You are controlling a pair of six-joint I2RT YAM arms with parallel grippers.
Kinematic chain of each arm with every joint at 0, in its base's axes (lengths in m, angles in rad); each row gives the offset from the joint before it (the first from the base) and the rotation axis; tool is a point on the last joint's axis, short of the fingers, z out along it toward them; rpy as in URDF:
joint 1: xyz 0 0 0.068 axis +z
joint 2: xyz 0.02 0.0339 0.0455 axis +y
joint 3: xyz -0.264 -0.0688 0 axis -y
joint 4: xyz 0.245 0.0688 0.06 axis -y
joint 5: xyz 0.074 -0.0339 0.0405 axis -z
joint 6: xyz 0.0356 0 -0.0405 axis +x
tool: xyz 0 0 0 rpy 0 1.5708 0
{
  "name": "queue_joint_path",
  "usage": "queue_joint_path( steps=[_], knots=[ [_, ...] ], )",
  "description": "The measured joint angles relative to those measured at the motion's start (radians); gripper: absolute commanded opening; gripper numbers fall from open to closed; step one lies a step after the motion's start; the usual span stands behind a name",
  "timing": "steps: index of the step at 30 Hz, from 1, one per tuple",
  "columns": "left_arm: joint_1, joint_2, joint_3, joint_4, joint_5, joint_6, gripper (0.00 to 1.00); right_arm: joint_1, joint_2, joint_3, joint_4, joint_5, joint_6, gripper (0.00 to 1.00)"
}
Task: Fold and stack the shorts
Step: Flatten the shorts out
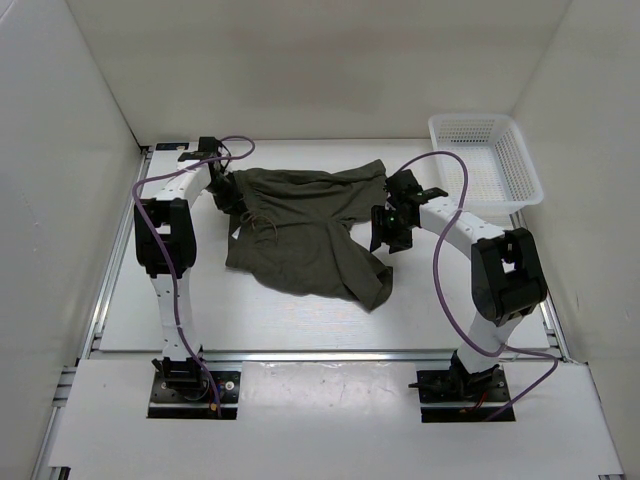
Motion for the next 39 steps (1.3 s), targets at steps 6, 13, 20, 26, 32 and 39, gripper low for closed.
queue_joint_path(
  steps=[6,13,20,26,32,39],
  knots=[
    [0.000,0.000,0.002,0.007,0.058,0.023,0.10,0.000,0.006,0.004,0.000,-0.002,0.000,0.60],
    [0.001,-0.006,-0.001,0.009,0.065,0.032,0.10,0.000,0.030,0.009,0.000,-0.037,-0.022,0.55],
    [0.012,-0.063,-0.015,0.007,0.063,0.031,0.10,0.000,0.028,-0.044,-0.003,-0.089,-0.070,0.34],
    [0.014,-0.090,-0.015,0.009,0.063,0.023,0.10,0.000,0.027,-0.072,-0.012,-0.116,-0.085,0.00],
    [0.029,-0.105,-0.042,0.007,0.062,0.020,0.10,-0.006,-0.050,-0.066,-0.022,-0.042,-0.066,0.00],
    [0.067,-0.129,-0.066,-0.002,0.060,0.018,0.10,-0.074,-0.053,0.073,-0.023,-0.015,-0.061,0.00]
  ],
)
